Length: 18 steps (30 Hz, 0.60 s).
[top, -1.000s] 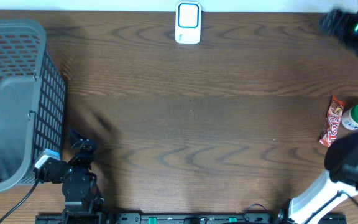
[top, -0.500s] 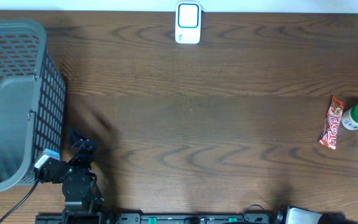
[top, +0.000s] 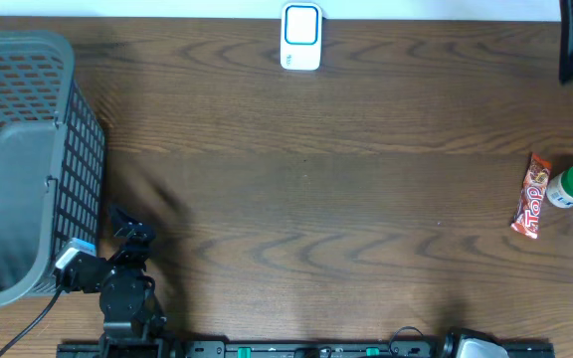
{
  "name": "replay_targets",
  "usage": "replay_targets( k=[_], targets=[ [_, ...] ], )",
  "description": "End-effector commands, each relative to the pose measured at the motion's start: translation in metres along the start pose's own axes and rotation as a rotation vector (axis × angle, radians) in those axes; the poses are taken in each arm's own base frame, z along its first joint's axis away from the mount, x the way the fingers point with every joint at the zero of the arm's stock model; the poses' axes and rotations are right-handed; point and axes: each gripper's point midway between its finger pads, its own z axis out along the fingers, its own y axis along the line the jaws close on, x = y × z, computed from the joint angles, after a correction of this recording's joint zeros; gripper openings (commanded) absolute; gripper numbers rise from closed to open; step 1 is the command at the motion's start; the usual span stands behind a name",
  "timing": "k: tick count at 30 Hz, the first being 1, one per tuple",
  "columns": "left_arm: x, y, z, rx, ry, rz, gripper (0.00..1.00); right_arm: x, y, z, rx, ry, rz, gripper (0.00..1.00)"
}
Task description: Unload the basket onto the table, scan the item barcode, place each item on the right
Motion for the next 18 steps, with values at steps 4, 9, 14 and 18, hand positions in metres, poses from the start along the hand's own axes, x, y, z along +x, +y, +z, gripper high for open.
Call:
replay_targets(
  k=[4,9,14,18],
  targets=[
    [0.008,0.009,0.001,-0.031,0.013,0.021,0.97,-0.003,0.013,-0.062,0.152,-0.096,-0.081,0.99],
    [0.008,0.009,0.001,-0.032,0.013,0.021,0.97,0.004,0.033,-0.122,0.205,-0.213,-0.119,0.99],
    [0.008,0.009,0.001,-0.032,0.013,0.021,0.97,0.010,0.059,-0.171,0.188,-0.351,-0.174,0.99],
    [0.008,0.009,0.001,-0.032,0.013,0.021,0.97,0.016,0.072,-0.196,0.177,-0.441,-0.209,0.99]
  ],
)
